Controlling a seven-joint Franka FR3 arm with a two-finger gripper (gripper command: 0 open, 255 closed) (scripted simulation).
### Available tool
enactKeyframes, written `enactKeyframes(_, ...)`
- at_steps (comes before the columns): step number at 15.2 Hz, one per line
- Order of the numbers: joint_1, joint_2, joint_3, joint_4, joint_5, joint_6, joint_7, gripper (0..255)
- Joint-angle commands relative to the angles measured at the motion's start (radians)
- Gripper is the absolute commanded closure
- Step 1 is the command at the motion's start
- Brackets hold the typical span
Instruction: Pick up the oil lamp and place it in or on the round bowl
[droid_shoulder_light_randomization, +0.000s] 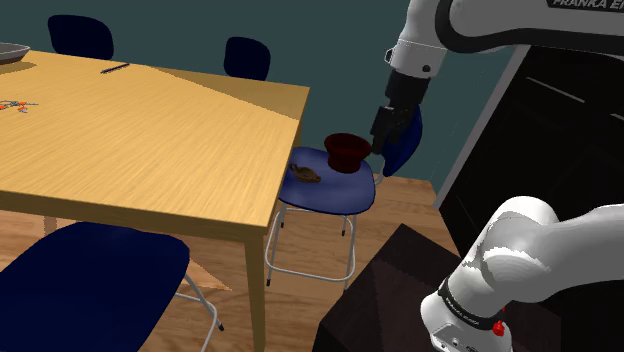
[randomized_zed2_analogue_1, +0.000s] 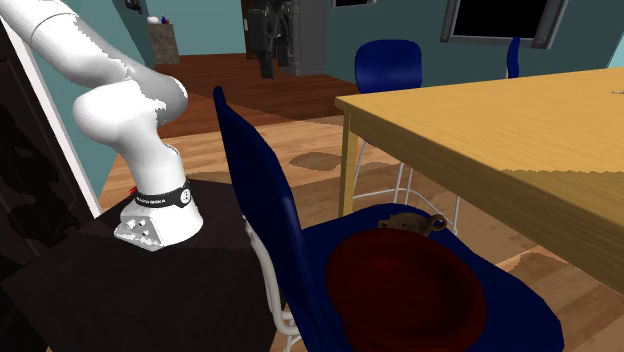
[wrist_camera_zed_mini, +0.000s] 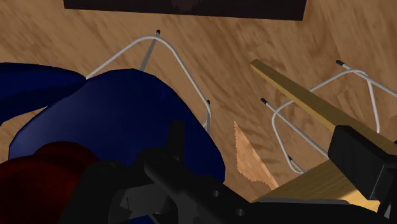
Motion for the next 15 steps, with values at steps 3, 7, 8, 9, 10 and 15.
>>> enactKeyframes(3, -0.005, 0.055, -0.003, -0.012, -0.005, 0.068, -0.006, 0)
enactKeyframes(7, -0.015, 0.179, -0.009, -0.020, -0.014, 0.200, -0.017, 0)
enactKeyframes(8, -0.018, 0.212, -0.011, -0.019, -0.016, 0.232, -0.020, 0)
enactKeyframes(9, -0.020, 0.247, -0.012, -0.016, -0.018, 0.264, -0.022, 0)
enactKeyframes(10, -0.022, 0.282, -0.014, -0.011, -0.019, 0.294, -0.025, 0)
enactKeyframes(15, -0.033, 0.465, -0.024, 0.032, -0.027, 0.435, -0.035, 0)
